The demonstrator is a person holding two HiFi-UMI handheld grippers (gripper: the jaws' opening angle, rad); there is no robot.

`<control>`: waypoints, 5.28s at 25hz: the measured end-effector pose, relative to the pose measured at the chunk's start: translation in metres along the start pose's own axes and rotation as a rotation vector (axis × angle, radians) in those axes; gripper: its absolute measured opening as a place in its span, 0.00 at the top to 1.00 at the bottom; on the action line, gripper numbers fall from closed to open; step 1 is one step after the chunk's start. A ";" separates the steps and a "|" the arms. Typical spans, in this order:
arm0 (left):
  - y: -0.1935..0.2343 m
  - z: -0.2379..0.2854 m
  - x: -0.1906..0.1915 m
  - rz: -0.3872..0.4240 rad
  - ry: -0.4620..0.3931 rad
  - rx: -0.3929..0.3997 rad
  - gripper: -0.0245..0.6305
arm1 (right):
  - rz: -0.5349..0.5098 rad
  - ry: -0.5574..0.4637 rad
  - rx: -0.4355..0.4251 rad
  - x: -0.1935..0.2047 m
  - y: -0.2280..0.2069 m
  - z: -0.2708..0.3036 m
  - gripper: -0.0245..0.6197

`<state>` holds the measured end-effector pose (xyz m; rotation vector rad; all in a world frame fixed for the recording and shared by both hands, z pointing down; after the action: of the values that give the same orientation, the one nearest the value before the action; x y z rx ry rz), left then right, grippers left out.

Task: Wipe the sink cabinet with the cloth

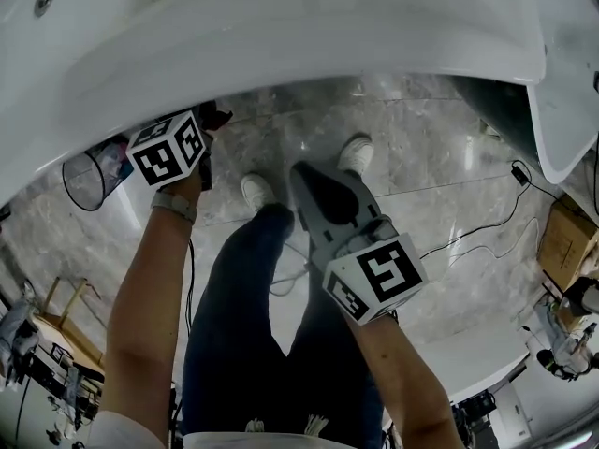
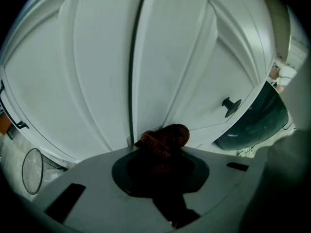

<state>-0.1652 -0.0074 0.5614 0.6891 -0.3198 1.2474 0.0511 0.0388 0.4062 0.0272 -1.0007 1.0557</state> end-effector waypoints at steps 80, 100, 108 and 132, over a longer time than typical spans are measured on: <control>-0.063 0.012 -0.022 0.053 -0.026 0.024 0.87 | 0.035 0.041 0.061 0.003 -0.078 -0.020 0.92; -0.153 -0.004 -0.051 -0.337 -0.146 0.293 0.87 | 0.006 0.063 0.053 -0.011 -0.089 -0.012 0.92; -0.145 -0.032 -0.077 -0.187 -0.197 0.339 0.87 | -0.023 0.077 0.026 -0.018 -0.066 0.007 0.92; -0.041 -0.077 -0.039 -0.226 -0.193 0.267 0.87 | -0.067 0.100 -0.003 0.006 0.001 0.032 0.92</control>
<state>-0.1495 0.0053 0.4684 1.0501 -0.2278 1.0185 0.0296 0.0293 0.4287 0.0056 -0.9050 0.9853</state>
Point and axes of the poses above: the fingertips, and each gripper's own axes: z forward along the fingers, y to its left, x out of its underside, the point moved 2 cm from there along -z, backward along the fingers, and after that the axes turned 7 degrees about x, right-handed, at the moved point
